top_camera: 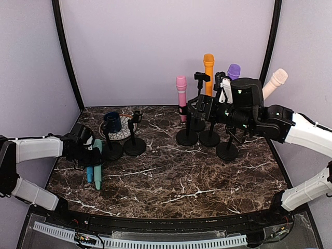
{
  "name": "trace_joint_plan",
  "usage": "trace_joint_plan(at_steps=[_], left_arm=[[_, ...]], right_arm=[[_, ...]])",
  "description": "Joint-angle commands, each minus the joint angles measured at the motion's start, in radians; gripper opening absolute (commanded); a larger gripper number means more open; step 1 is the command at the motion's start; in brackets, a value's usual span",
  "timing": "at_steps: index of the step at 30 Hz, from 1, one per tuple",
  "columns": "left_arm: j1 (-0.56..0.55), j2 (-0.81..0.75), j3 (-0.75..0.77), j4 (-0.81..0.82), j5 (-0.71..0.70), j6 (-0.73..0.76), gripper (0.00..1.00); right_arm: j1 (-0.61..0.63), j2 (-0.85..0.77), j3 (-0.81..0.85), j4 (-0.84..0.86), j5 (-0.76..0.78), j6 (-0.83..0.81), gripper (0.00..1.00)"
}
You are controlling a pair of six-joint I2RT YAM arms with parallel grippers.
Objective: Remove the microphone from the stand
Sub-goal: Place the microphone at the corner of the board.
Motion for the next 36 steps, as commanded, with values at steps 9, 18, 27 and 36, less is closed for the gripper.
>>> trace_joint_plan(at_steps=[9, 18, 27, 36], left_arm=[[0.007, 0.032, 0.049, -0.01, -0.018, 0.064, 0.43], [0.007, 0.022, 0.05, -0.012, -0.015, 0.064, 0.52], [0.007, -0.062, 0.096, -0.077, 0.003, 0.077, 0.63], [0.007, -0.188, 0.19, -0.198, -0.002, 0.117, 0.77]], right_arm=[[-0.006, -0.015, -0.005, 0.011, 0.022, 0.014, 0.91], [-0.007, -0.017, -0.005, 0.008, 0.026, 0.015, 0.91], [-0.007, -0.018, 0.0, 0.001, 0.038, 0.01, 0.92], [-0.007, -0.037, 0.052, -0.03, 0.035, 0.005, 0.92]])
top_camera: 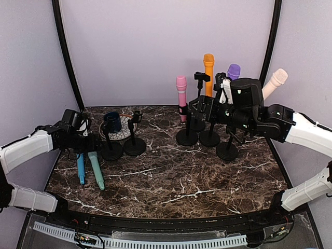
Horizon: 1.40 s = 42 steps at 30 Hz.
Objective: Remove the microphone from the stand
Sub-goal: Place the microphone at the corner of the board, then pick up the microphone stand with the microphone from the corner of the board.
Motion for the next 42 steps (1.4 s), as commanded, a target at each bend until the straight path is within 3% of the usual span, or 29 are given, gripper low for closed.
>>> trace_joint_plan(at_steps=[1, 11, 23, 33, 42], left_arm=[[0.006, -0.065, 0.075, -0.096, 0.013, 0.04, 0.79], [0.008, -0.054, 0.326, -0.224, 0.07, 0.226, 0.93], [0.025, -0.112, 0.245, 0.0, 0.098, 0.348, 0.96], [0.026, -0.163, 0.07, 0.106, 0.011, 0.385, 0.96], [0.026, -0.159, 0.038, 0.124, -0.014, 0.418, 0.96]], right_arm=[[-0.007, -0.044, 0.057, -0.014, 0.025, -0.006, 0.92], [-0.035, -0.125, 0.256, -0.358, 0.346, -0.082, 0.95], [-0.18, -0.097, 0.437, -0.671, 0.439, -0.044, 0.96], [-0.263, -0.127, 0.384, -0.743, 0.39, 0.063, 0.96], [-0.411, -0.162, 0.241, -0.489, 0.305, -0.061, 0.96]])
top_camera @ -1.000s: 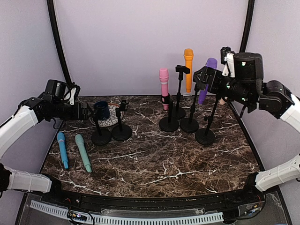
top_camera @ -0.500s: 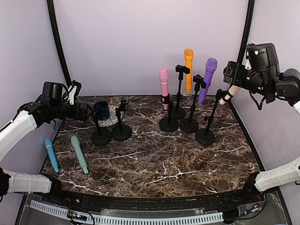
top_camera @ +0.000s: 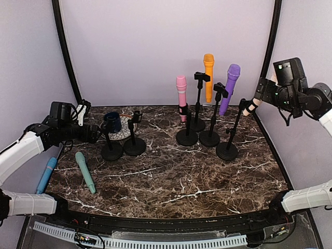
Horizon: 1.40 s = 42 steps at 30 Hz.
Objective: Remove the microphone from the stand
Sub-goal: Pick up the microphone stand with the microphone from the corner of the board.
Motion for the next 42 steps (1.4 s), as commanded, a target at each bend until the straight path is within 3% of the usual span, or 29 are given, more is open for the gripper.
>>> trace_joint_plan(at_steps=[1, 8, 22, 31, 36, 42], left_arm=[[0.006, -0.016, -0.019, 0.044, -0.019, 0.03, 0.96], [0.006, -0.009, -0.025, 0.047, -0.027, 0.037, 0.96], [0.006, -0.002, -0.029, 0.053, -0.034, 0.04, 0.96], [0.006, -0.022, -0.038, 0.06, -0.043, 0.04, 0.95], [0.006, -0.028, -0.043, 0.062, -0.042, 0.04, 0.96], [0.006, -0.04, -0.046, 0.073, -0.017, 0.044, 0.95]], right_arm=[[-0.041, -0.03, -0.067, 0.217, -0.04, -0.09, 0.95], [-0.056, -0.048, -0.161, 0.457, -0.009, -0.185, 0.87], [-0.084, -0.112, -0.269, 0.552, 0.05, -0.176, 0.51], [-0.085, -0.174, -0.254, 0.533, -0.059, -0.193, 0.23], [-0.084, -0.193, -0.214, 0.495, -0.169, -0.208, 0.17], [-0.084, -0.201, -0.189, 0.483, -0.405, -0.252, 0.16]])
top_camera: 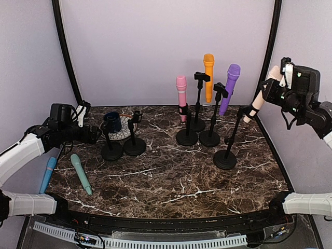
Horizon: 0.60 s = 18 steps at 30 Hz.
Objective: Remove the microphone from the stand
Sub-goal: Pick up the microphone stand with the microphone from the corner of the board.
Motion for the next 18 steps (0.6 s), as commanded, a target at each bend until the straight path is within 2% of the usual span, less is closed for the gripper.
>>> trace_joint_plan(at_steps=[1, 7, 10, 13, 18], left_arm=[[0.006, -0.043, -0.019, 0.031, 0.049, 0.022, 0.95], [0.004, -0.099, -0.045, 0.073, 0.276, 0.051, 0.91], [-0.005, -0.139, -0.056, 0.107, 0.389, 0.048, 0.88], [-0.046, -0.174, -0.055, 0.132, 0.419, 0.039, 0.86], [-0.221, -0.197, -0.036, 0.133, 0.343, 0.009, 0.85]], right_arm=[[-0.004, -0.023, 0.055, 0.054, -0.232, -0.021, 0.16], [0.026, -0.02, 0.032, 0.13, -0.428, -0.004, 0.14], [0.064, -0.022, 0.01, 0.194, -0.466, 0.006, 0.14], [0.116, -0.003, 0.006, 0.236, -0.471, 0.0, 0.14], [0.207, 0.055, -0.008, 0.332, -0.454, -0.003, 0.14]])
